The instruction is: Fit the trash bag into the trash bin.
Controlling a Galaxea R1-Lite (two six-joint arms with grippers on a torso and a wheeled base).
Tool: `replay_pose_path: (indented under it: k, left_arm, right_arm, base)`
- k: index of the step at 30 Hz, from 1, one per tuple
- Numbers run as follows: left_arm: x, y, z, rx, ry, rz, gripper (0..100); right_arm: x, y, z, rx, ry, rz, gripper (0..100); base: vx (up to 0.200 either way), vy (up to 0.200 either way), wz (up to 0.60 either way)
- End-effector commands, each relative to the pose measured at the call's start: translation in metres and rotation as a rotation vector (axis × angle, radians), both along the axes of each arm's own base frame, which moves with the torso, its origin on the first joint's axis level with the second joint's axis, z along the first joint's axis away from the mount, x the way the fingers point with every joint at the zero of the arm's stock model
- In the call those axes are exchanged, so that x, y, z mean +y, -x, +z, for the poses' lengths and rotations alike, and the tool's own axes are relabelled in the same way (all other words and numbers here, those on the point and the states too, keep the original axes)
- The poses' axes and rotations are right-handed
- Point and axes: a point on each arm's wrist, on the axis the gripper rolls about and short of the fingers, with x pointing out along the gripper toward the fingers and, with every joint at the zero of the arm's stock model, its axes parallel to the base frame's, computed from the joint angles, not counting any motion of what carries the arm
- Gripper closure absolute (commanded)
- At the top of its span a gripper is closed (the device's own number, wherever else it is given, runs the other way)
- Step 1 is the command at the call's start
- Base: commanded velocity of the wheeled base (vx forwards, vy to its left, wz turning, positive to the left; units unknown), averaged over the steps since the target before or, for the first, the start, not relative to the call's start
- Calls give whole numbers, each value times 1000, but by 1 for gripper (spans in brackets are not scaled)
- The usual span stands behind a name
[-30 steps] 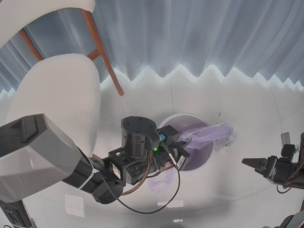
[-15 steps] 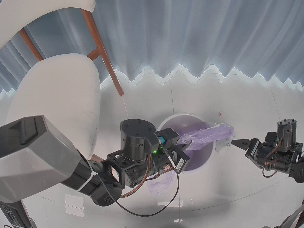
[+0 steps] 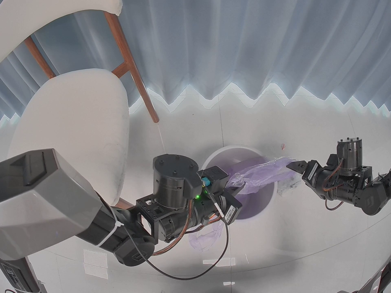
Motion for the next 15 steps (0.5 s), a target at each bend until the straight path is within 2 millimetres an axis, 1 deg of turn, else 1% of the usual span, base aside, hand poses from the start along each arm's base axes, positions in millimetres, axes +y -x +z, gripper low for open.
replay_pose_path:
  k: [1,5,10,15]
  left_arm:
    - [0,1,1,-2,2,-1,100]
    - [1,0,2,-5,5,2,100]
    - [1,1,0,0,0,1,100]
    - [1,2,0,2,0,-4,100]
  right_arm:
    - [2,-11,-4,7,0,2,0]
    - [5,-12,-5,9,0,13,0]
    - [19,-21,-5,2,-18,43,0]
    - [29,-22,-4,1,-46,53,0]
  base:
    - [0,0,0]
    - [0,0,0]
    - [0,0,0]
    - [0,0,0]
